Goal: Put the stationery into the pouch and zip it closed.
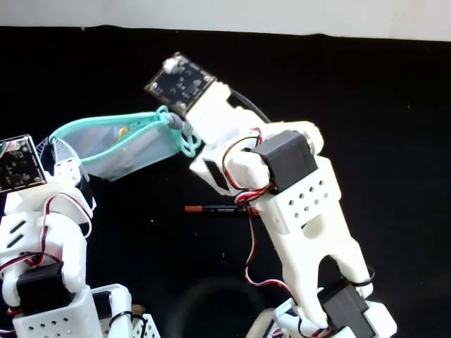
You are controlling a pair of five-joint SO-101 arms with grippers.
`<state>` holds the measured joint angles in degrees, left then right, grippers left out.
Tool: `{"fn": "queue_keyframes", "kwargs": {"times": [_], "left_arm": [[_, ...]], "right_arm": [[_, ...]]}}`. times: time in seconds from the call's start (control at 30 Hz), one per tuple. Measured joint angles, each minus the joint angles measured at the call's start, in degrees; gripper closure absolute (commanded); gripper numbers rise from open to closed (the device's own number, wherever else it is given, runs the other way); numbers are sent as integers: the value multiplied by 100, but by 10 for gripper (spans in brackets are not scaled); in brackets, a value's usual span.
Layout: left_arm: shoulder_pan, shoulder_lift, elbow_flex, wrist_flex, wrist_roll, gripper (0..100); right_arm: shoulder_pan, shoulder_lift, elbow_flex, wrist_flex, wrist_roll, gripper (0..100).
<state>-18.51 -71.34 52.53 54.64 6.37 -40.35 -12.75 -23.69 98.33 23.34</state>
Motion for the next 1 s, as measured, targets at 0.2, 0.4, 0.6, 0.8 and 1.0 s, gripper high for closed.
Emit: {"fn": "queue_keyframes", "kwargs": {"times": [0.2,0.4,0.6,0.8,1.0], "left_arm": [[0,0,0,0,0,993],[0,0,0,0,0,993],[0,0,0,0,0,993],[0,0,0,-18,0,993],[9,70,44,-501,255,993]], "right_arm": [[0,0,273,26,730,767],[0,9,1530,-211,1301,767],[0,9,2822,-1055,1345,767],[0,9,3657,-1837,1354,767],[18,9,4158,-2207,1363,767]]}}
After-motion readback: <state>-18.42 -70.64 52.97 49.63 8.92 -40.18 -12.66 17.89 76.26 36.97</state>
